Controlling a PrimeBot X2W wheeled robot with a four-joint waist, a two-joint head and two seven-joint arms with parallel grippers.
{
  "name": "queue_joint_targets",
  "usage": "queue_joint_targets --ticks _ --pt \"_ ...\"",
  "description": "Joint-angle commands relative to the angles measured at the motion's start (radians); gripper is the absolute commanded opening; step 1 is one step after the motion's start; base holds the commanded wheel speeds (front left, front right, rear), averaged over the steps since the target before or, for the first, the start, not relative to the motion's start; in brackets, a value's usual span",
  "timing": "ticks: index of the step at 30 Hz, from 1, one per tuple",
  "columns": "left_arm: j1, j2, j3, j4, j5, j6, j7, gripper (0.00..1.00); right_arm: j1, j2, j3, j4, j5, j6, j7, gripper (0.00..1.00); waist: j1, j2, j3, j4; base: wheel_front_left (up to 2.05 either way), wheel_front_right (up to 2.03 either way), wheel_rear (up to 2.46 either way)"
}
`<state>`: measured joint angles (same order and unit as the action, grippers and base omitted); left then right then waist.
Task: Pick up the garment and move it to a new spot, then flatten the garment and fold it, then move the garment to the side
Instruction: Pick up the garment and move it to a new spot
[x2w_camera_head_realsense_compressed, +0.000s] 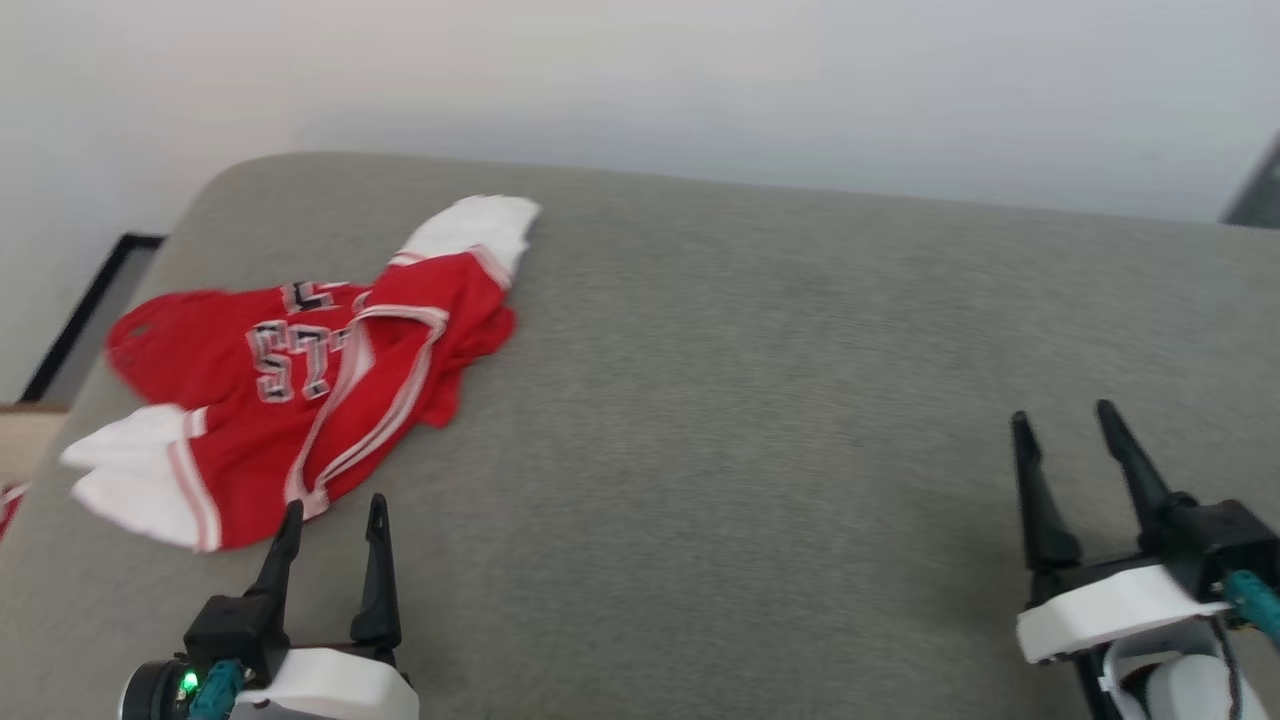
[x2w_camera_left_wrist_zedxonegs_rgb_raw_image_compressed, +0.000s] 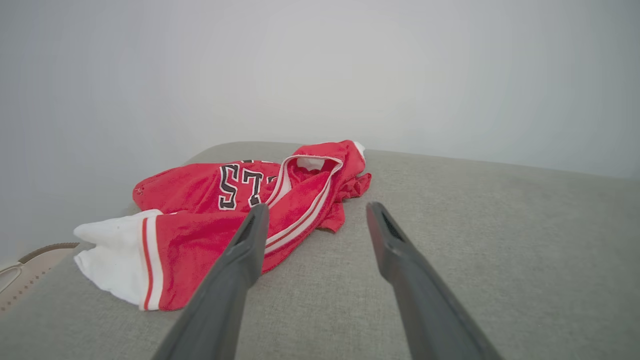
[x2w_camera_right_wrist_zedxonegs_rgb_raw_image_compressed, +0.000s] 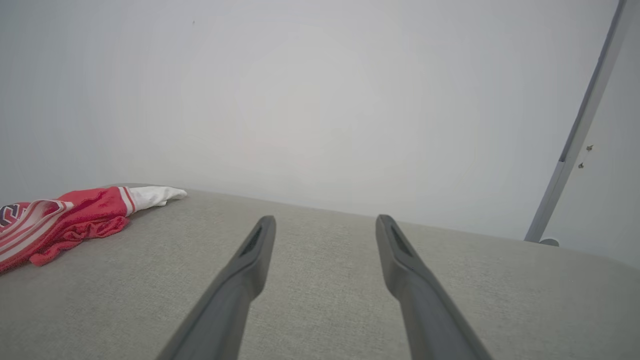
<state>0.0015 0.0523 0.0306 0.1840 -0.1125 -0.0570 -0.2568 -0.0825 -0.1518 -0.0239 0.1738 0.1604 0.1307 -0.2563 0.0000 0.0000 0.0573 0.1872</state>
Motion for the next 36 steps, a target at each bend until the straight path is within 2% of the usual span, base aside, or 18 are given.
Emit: queue_joint_targets --ticks 1,9,14,21,23,26,30,33,36 --pt "0.013 0.000 -0.001 -0.007 0.020 0.001 -0.012 1.00 -0.004 0.006 0.022 0.001 -0.020 0.000 -0.010 1.00 0.0000 0.0000 0.006 0.094 0.00 0.00 0.00" --pt "0.030 -0.001 -0.023 -0.016 -0.052 0.028 -0.009 1.00 -0.042 0.007 0.111 0.014 -0.003 0.000 -0.010 1.00 0.0000 0.0000 0.025 0.255 0.00 0.00 0.00" --pt "0.056 -0.002 -0.038 -0.028 -0.107 0.053 -0.009 1.00 -0.049 0.010 0.131 0.016 0.012 0.000 -0.010 1.00 0.0000 0.0000 0.024 0.338 0.00 0.00 0.00" --pt "0.086 -0.001 -0.034 -0.064 -0.159 0.082 -0.008 1.00 -0.084 0.010 0.184 0.035 0.021 0.000 -0.010 1.00 0.0000 0.0000 0.048 0.352 0.00 0.00 0.00" --pt "0.083 0.000 -0.034 -0.059 -0.150 0.073 -0.008 1.00 -0.088 0.014 0.180 0.036 0.025 0.000 -0.010 1.00 0.0000 0.0000 0.052 0.339 0.00 0.00 0.00" --pt "0.058 -0.002 -0.031 -0.056 -0.128 0.055 -0.008 1.00 -0.091 0.014 0.174 0.037 0.029 0.000 -0.010 1.00 0.0000 0.0000 0.069 0.282 0.00 0.00 0.00" --pt "-0.012 0.001 -0.027 -0.046 -0.068 -0.003 -0.008 1.00 -0.089 0.016 0.154 0.036 0.033 0.000 -0.010 1.00 0.0000 0.0000 0.103 0.192 0.00 0.00 0.00" --pt "-0.091 0.031 -0.015 -0.025 -0.039 -0.040 -0.008 1.00 -0.094 0.020 0.149 0.035 0.034 0.000 -0.010 1.00 0.0000 0.0000 0.127 0.113 0.00 0.00 0.00" --pt "-0.174 0.086 -0.028 0.051 -0.030 -0.062 -0.008 1.00 -0.109 0.029 0.143 0.029 0.040 0.000 -0.010 1.00 0.0000 0.0000 0.150 0.030 0.00 0.00 0.00"
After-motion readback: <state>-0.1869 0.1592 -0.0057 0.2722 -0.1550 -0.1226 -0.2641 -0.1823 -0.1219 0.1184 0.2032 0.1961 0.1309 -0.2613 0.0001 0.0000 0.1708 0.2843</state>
